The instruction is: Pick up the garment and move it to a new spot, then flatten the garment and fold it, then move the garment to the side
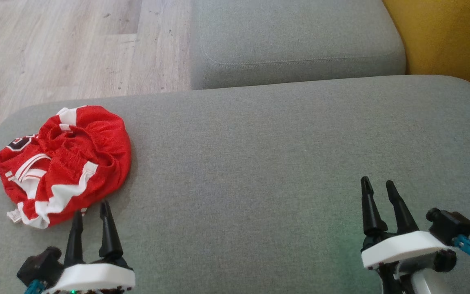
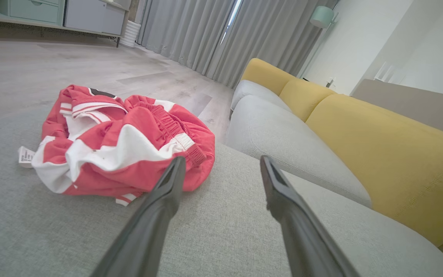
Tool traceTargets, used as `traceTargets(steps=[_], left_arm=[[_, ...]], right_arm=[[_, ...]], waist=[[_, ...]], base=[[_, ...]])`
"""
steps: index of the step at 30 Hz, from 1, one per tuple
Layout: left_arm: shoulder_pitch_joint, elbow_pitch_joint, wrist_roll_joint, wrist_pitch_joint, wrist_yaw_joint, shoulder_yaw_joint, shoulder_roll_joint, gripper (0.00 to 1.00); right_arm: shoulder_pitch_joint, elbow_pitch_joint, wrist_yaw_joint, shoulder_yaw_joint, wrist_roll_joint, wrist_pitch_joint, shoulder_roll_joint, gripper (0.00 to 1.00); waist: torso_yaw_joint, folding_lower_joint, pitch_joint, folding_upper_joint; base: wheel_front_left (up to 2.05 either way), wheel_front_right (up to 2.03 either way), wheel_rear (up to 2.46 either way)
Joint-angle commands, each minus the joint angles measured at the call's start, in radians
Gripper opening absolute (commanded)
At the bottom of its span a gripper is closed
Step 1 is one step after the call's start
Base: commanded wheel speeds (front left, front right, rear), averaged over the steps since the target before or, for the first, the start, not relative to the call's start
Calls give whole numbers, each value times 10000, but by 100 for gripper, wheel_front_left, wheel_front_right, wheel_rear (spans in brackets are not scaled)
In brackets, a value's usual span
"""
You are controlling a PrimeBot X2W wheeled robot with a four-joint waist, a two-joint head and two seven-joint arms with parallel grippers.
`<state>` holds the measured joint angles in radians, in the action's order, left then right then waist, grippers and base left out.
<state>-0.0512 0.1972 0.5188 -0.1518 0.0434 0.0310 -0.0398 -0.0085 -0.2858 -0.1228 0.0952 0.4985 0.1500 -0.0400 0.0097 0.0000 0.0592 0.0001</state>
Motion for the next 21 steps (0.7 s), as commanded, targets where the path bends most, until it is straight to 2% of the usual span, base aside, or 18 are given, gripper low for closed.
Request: traceTargets(steps=[1, 21], left_arm=[[325, -327, -377, -141, -50, -165, -87, 100], [230, -302, -2868, -735, -395, -74, -98, 100]], right_arm=[[-458, 402, -58, 272, -388, 165, -77, 100], [-437, 382, -71, 486, -2930, 755, -93, 100]], waist=[[-7, 0, 18, -1], [63, 0, 144, -1]], base=[[0, 0, 0], [0, 0, 0]])
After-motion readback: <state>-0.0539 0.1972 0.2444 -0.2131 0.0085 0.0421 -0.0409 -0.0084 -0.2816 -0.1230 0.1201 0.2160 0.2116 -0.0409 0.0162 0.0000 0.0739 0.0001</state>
